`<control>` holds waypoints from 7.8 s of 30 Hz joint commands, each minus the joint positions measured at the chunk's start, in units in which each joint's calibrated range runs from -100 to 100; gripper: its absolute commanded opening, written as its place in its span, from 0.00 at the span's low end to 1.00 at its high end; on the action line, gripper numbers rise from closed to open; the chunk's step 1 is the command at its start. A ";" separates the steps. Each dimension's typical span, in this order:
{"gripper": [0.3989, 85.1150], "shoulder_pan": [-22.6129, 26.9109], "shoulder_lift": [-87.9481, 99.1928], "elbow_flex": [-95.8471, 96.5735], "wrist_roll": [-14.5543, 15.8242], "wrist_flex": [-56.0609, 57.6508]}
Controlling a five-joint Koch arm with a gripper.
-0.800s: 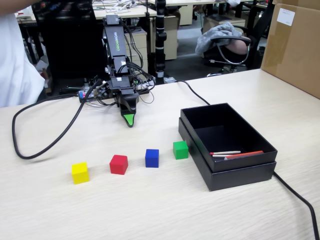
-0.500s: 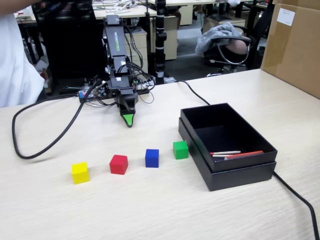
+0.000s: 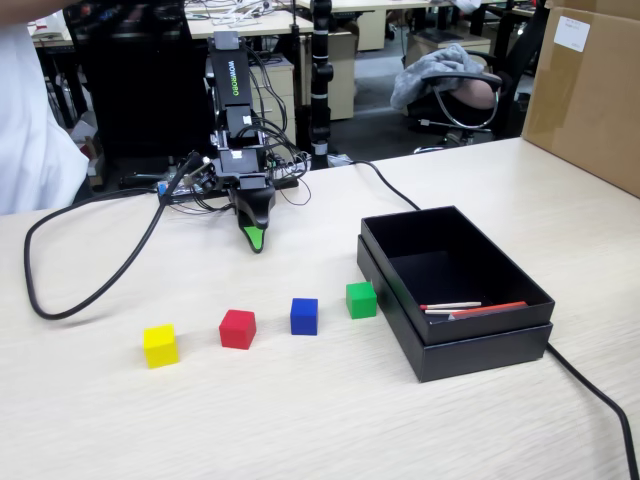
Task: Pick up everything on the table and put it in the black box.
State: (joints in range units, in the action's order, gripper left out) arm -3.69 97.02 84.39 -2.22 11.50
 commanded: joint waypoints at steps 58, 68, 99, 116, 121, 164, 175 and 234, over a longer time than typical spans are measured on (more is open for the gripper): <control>0.16 -12.11 -116.13 -116.21 -5.03 40.73; 0.16 -2.15 -61.74 -96.36 -0.20 47.21; 0.24 20.61 -106.49 -122.83 11.09 52.65; 0.52 17.63 -81.59 -122.20 12.60 56.88; 0.55 12.80 -70.46 -117.57 12.21 56.88; 0.35 -2.59 -114.87 -112.31 8.60 51.61; 0.13 -2.69 -108.21 -108.96 8.60 51.70; 0.53 13.14 -71.26 -114.85 11.72 59.65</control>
State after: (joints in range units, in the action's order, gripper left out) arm 11.40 18.06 -29.44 10.77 70.89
